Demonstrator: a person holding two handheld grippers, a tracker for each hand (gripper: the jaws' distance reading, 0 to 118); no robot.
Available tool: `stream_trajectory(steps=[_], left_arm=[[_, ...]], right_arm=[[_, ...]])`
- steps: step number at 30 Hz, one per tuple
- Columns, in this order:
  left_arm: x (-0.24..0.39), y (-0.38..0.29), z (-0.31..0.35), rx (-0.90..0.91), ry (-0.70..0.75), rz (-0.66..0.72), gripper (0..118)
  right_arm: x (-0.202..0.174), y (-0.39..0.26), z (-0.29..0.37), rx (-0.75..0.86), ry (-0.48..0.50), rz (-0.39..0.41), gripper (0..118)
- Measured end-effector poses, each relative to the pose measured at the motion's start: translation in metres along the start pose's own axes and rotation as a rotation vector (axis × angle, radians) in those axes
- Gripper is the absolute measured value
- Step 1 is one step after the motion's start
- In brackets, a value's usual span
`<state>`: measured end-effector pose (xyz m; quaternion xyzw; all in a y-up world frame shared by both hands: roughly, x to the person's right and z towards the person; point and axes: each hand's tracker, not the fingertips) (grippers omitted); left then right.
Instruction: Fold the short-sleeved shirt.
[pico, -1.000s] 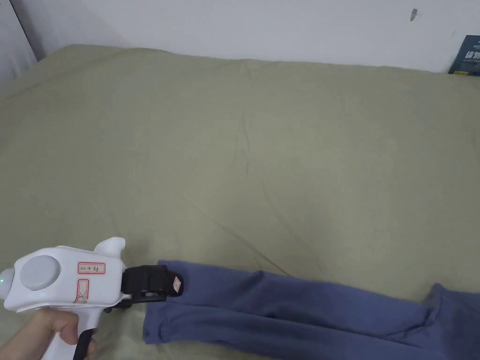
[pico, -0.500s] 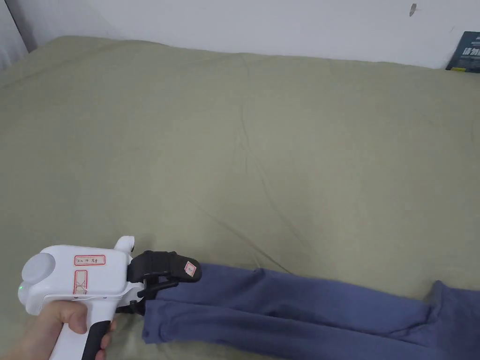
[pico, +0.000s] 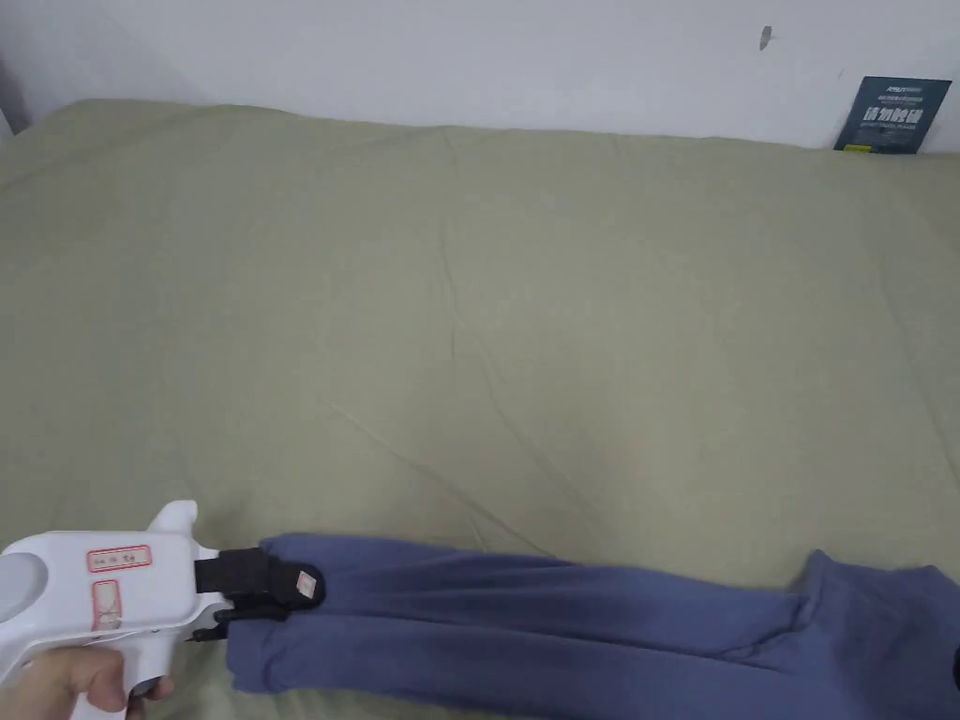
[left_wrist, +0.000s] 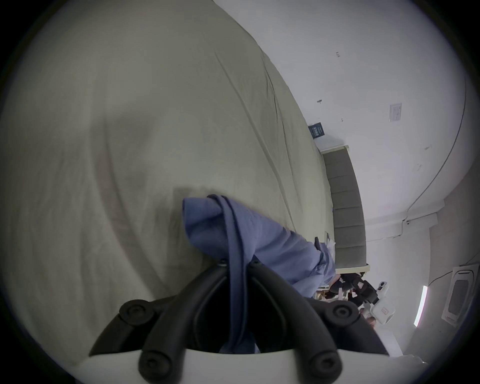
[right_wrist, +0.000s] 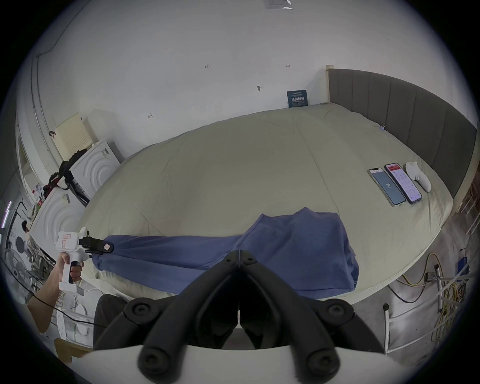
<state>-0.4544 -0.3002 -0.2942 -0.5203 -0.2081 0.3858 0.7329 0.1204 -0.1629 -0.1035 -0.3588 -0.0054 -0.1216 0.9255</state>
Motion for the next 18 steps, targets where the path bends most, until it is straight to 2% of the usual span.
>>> stream_trajectory(steps=[4, 7, 11, 14, 18], left_arm=[[-0.002, -0.002, 0.035, 0.052, 0.085, -0.015, 4], [-0.012, 0.0, 0.071, 0.112, 0.111, 0.052, 4], [-0.012, 0.004, 0.113, 0.162, 0.205, 0.039, 4], [0.004, 0.003, 0.117, 0.169, 0.277, -0.014, 4], [0.058, -0.006, 0.105, 0.142, 0.322, -0.129, 4]], right_arm=[[0.003, 0.004, 0.0, 0.013, 0.023, -0.001, 0], [0.004, 0.007, 0.0, 0.026, 0.04, 0.0, 0], [0.004, 0.007, -0.002, 0.031, 0.058, 0.007, 0], [0.005, 0.006, -0.002, 0.035, 0.067, 0.009, 0], [0.009, 0.002, 0.0, 0.036, 0.074, -0.005, 0]])
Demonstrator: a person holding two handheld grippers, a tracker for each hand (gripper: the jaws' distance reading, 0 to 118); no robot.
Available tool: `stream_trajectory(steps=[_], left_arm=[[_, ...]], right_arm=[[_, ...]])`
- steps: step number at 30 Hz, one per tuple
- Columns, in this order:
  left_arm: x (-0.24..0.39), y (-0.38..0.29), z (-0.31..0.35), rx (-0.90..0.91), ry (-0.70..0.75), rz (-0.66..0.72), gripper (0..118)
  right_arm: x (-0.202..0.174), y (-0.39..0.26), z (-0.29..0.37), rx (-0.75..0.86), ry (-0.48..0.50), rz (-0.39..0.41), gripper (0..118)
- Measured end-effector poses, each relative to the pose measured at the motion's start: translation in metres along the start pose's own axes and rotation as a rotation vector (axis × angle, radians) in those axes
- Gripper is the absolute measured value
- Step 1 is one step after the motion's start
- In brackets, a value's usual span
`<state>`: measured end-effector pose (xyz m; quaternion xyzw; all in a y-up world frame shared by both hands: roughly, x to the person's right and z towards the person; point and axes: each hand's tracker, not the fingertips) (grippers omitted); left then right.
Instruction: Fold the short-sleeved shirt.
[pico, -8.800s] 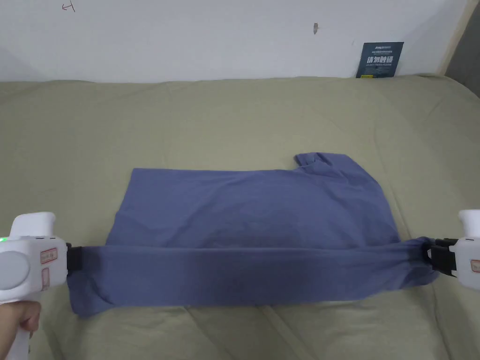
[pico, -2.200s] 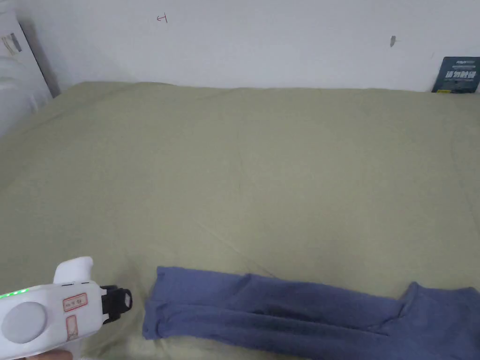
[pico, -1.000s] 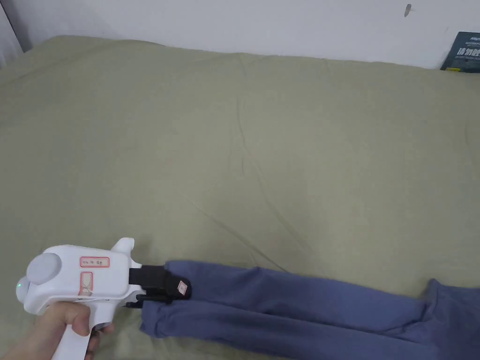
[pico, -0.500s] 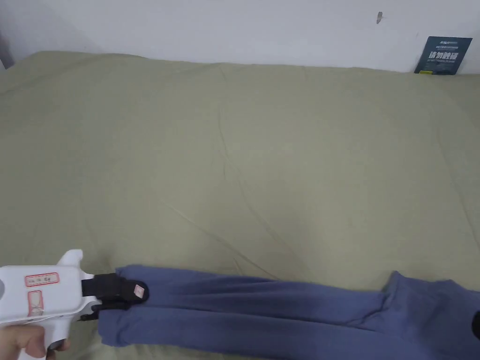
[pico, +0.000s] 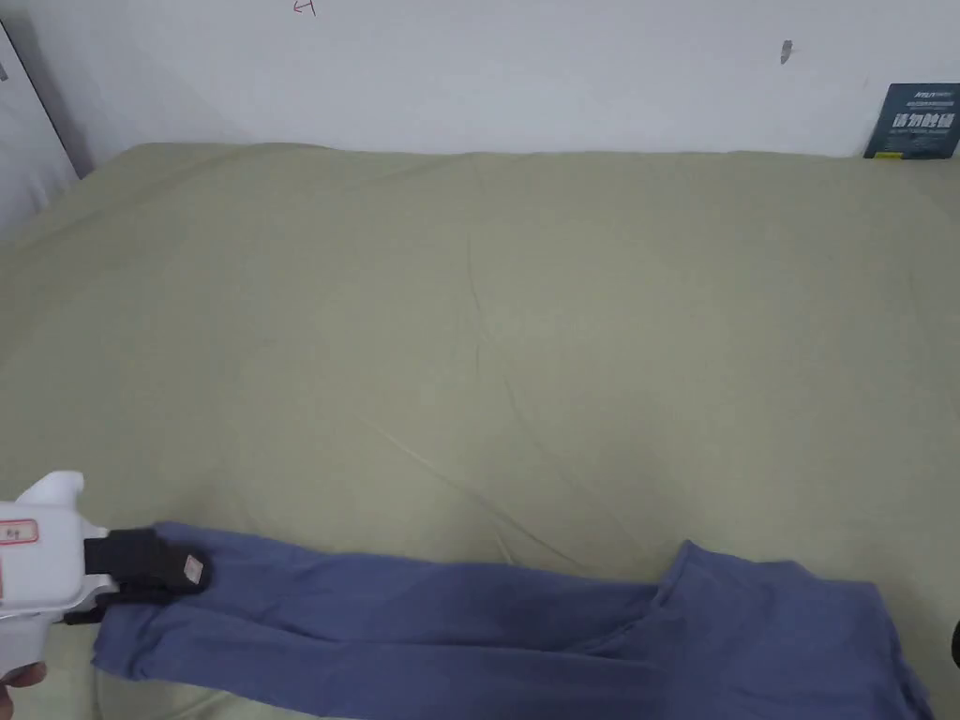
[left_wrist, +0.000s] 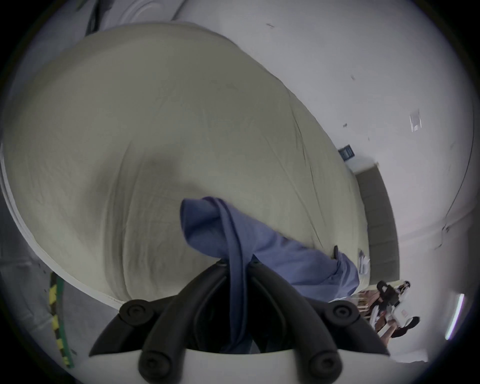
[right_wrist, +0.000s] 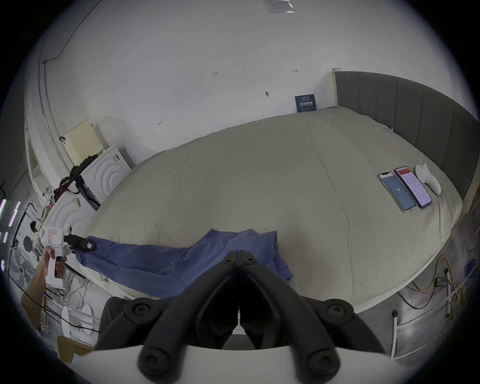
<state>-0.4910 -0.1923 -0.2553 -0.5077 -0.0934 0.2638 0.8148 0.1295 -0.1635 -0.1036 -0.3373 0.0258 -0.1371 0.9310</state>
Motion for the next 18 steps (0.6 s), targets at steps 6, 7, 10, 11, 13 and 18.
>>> stream_trajectory(steps=[6, 7, 10, 11, 13, 18], left_arm=[[0.109, -0.016, 0.012, 0.012, 0.098, -0.239, 4], [0.123, -0.02, 0.009, 0.008, 0.129, -0.276, 4], [0.166, -0.036, -0.012, -0.031, 0.185, -0.388, 4], [0.176, -0.04, -0.022, -0.047, 0.192, -0.393, 4], [0.198, -0.051, -0.043, -0.074, 0.17, -0.409, 4], [0.241, -0.079, -0.115, -0.143, 0.228, -0.496, 4]], right_arm=[[0.0, -0.007, 0.009, 0.003, -0.001, 0.052, 0], [0.0, -0.008, 0.011, 0.003, 0.006, 0.058, 0], [-0.001, -0.013, 0.017, 0.02, 0.014, 0.078, 0], [-0.002, -0.015, 0.019, 0.026, 0.015, 0.076, 0], [0.002, -0.018, 0.022, 0.036, 0.034, 0.058, 0], [0.014, -0.028, 0.026, 0.026, 0.053, 0.039, 1]])
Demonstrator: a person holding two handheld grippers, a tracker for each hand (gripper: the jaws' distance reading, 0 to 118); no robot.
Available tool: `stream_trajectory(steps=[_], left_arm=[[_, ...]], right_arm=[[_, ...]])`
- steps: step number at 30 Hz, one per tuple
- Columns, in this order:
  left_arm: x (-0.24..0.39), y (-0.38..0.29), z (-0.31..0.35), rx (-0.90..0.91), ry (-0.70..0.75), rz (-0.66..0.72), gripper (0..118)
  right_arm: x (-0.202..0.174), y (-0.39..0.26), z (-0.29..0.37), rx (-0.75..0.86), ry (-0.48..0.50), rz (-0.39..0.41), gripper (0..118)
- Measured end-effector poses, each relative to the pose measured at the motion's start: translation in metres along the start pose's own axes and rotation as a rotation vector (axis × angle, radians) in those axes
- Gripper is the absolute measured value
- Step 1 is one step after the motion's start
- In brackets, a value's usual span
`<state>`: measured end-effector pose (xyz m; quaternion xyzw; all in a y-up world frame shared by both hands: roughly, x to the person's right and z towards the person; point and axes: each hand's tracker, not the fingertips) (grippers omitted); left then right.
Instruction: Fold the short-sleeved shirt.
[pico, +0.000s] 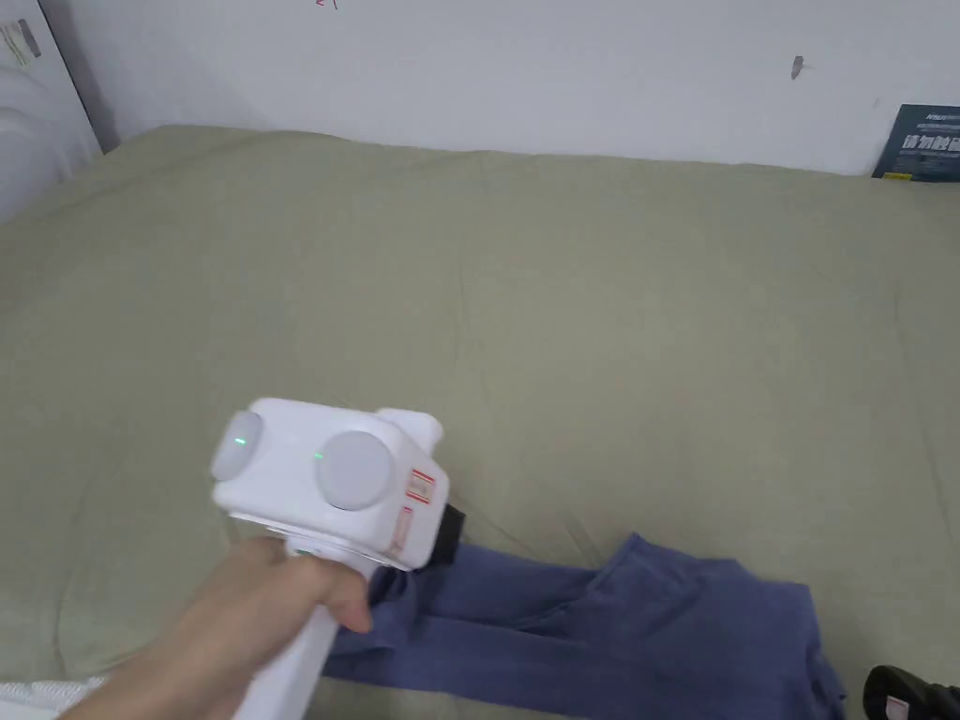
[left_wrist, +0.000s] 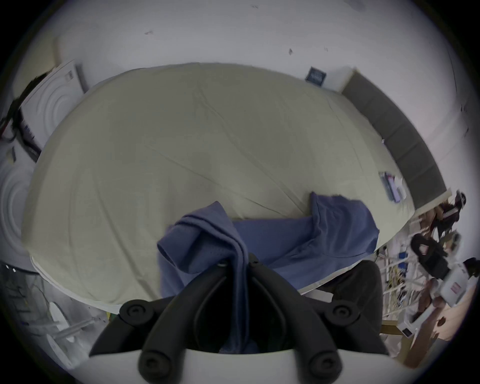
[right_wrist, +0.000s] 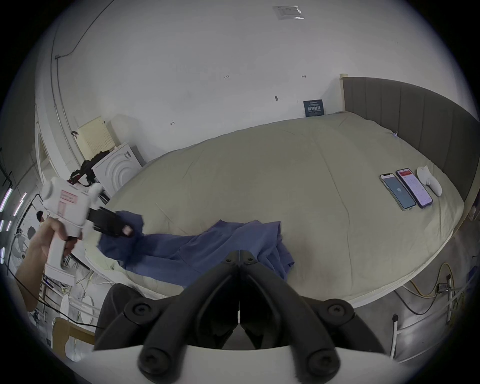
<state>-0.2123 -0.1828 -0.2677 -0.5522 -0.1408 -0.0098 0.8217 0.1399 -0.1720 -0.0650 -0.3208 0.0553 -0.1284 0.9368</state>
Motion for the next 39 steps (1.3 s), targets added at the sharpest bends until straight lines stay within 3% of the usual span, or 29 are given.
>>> stream_trajectory(steps=[1, 2, 4, 6, 8, 12, 13, 14, 15, 16, 18, 20, 26, 28, 33, 35, 39], left_arm=[[0.016, 0.0, -0.016, -0.008, 0.002, -0.005, 5], [0.028, 0.001, -0.033, -0.035, 0.023, -0.015, 13], [0.048, -0.003, -0.061, -0.076, 0.041, -0.047, 117], [0.06, -0.009, -0.089, -0.097, -0.05, -0.036, 107], [0.057, -0.021, -0.082, -0.089, -0.1, 0.016, 106], [0.036, -0.017, -0.034, 0.012, -0.23, 0.067, 98], [0.026, -0.016, -0.024, 0.03, -0.251, 0.065, 81], [0.015, -0.019, -0.009, 0.061, -0.243, 0.067, 46], [0.004, -0.023, 0.003, 0.078, -0.171, 0.045, 0], [-0.008, -0.029, 0.014, 0.154, -0.082, 0.11, 0], [-0.026, -0.03, 0.021, 0.144, 0.198, 0.039, 0], [-0.033, -0.03, 0.011, 0.127, 0.352, 0.012, 0], [0.028, -0.034, -0.07, 0.007, 0.559, -0.159, 0], [0.073, -0.043, -0.093, -0.029, 0.517, -0.238, 0], [0.172, -0.054, -0.105, 0.127, 0.446, -0.393, 0], [0.174, -0.048, -0.102, 0.109, 0.257, -0.298, 0], [0.123, -0.031, -0.068, 0.12, 0.065, -0.144, 0]], right_arm=[[0.003, -0.002, 0.001, -0.005, 0.002, -0.006, 0], [0.006, -0.004, 0.001, -0.012, 0.004, -0.016, 0], [0.012, -0.007, 0.001, -0.027, -0.008, -0.034, 0], [0.017, -0.007, 0.005, -0.029, -0.012, -0.069, 1], [0.02, -0.005, 0.009, -0.025, -0.005, -0.09, 0], [0.019, 0.0, 0.009, -0.017, -0.015, -0.088, 1], [0.019, 0.002, 0.008, -0.017, -0.01, -0.087, 1], [0.017, 0.003, 0.006, -0.018, 0.006, -0.09, 0], [0.016, 0.004, 0.003, -0.018, 0.018, -0.097, 1], [0.014, 0.005, 0.0, -0.02, 0.029, -0.103, 0], [0.008, 0.007, -0.005, -0.027, 0.06, -0.102, 1], [0.004, 0.009, -0.01, -0.033, 0.076, -0.087, 1], [-0.004, 0.005, -0.006, -0.045, 0.105, -0.07, 0], [-0.001, 0.003, -0.001, -0.043, 0.098, -0.07, 1], [0.011, 0.003, 0.011, -0.048, 0.051, -0.092, 1], [0.014, 0.003, 0.014, -0.05, 0.031, -0.096, 1], [0.014, 0.006, 0.014, -0.042, 0.01, -0.096, 0]])
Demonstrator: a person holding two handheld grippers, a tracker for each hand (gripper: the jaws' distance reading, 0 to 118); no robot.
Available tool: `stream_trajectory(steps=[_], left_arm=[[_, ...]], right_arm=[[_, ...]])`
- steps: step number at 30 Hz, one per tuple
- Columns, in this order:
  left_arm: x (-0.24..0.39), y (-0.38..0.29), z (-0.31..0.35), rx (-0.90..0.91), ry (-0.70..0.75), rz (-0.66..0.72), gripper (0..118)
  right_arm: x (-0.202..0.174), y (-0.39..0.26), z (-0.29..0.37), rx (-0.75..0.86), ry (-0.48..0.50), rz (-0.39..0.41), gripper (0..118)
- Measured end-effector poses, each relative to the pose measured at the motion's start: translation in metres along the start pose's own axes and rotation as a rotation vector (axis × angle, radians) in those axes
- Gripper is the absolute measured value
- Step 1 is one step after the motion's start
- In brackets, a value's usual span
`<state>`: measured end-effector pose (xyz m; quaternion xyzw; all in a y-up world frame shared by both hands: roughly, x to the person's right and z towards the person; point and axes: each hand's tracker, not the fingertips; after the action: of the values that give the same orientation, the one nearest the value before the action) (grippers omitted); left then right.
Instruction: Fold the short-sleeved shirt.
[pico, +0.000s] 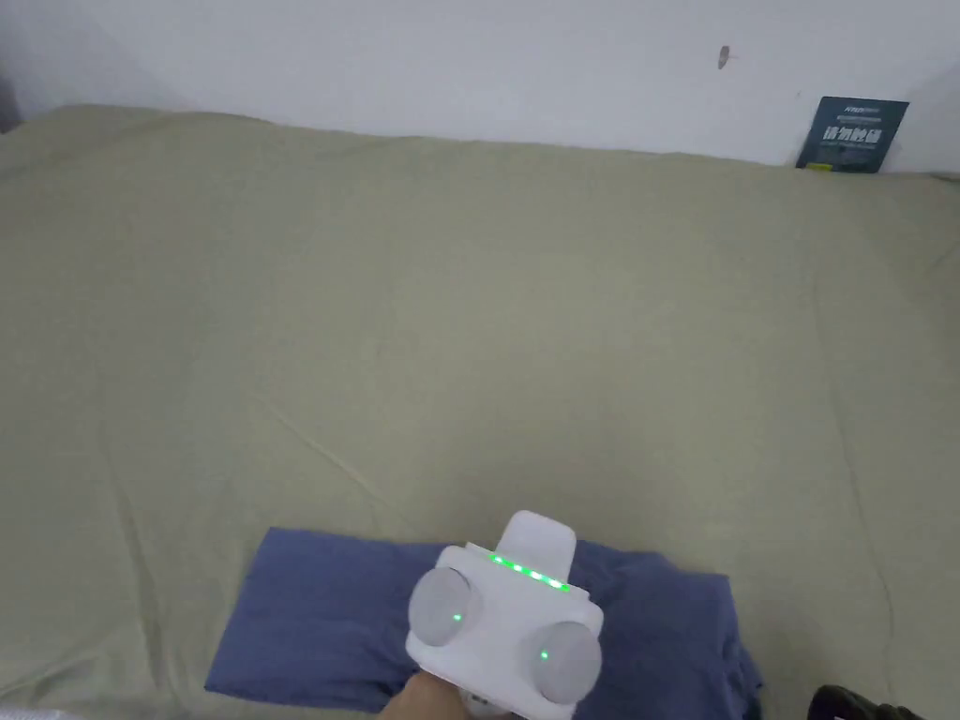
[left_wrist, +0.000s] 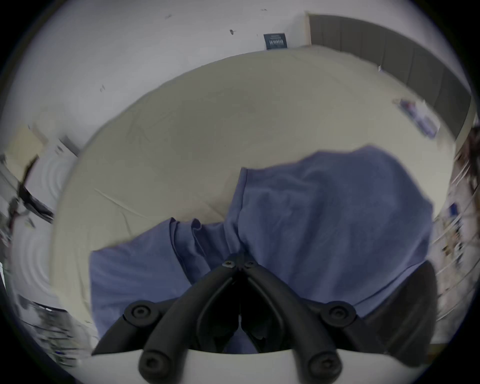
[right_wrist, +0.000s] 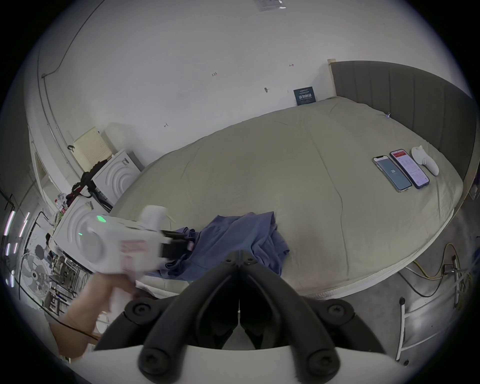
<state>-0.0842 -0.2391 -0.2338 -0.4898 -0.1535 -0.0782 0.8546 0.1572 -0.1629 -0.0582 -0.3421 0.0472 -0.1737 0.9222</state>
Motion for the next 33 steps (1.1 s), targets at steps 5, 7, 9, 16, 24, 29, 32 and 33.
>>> stream_trajectory(steps=[5, 7, 9, 16, 24, 29, 32, 33], left_arm=[[-0.13, -0.014, 0.052, -0.009, -0.144, 0.201, 0], [-0.186, -0.031, 0.063, 0.013, -0.164, 0.306, 0], [-0.24, -0.052, 0.064, 0.004, -0.242, 0.424, 0], [-0.307, -0.075, 0.028, 0.003, -0.457, 0.554, 116], [-0.29, -0.075, -0.018, 0.006, -0.793, 0.642, 117], [-0.279, -0.08, -0.034, -0.043, -0.843, 0.65, 58], [-0.283, -0.083, -0.046, -0.095, -0.628, 0.617, 11], [-0.28, -0.089, -0.048, -0.087, -0.73, 0.662, 11]], right_arm=[[-0.021, 0.007, -0.025, -0.018, 0.024, 0.016, 0], [-0.035, 0.008, -0.038, -0.03, 0.037, 0.039, 1], [-0.05, 0.006, -0.051, -0.057, 0.058, 0.074, 1], [-0.08, -0.001, -0.075, -0.108, 0.064, 0.096, 1], [-0.077, -0.002, -0.073, -0.133, 0.033, 0.091, 1], [-0.069, -0.001, -0.07, -0.134, 0.015, 0.075, 1], [-0.066, -0.002, -0.066, -0.126, 0.011, 0.071, 1], [-0.066, -0.001, -0.066, -0.126, 0.014, 0.07, 1]])
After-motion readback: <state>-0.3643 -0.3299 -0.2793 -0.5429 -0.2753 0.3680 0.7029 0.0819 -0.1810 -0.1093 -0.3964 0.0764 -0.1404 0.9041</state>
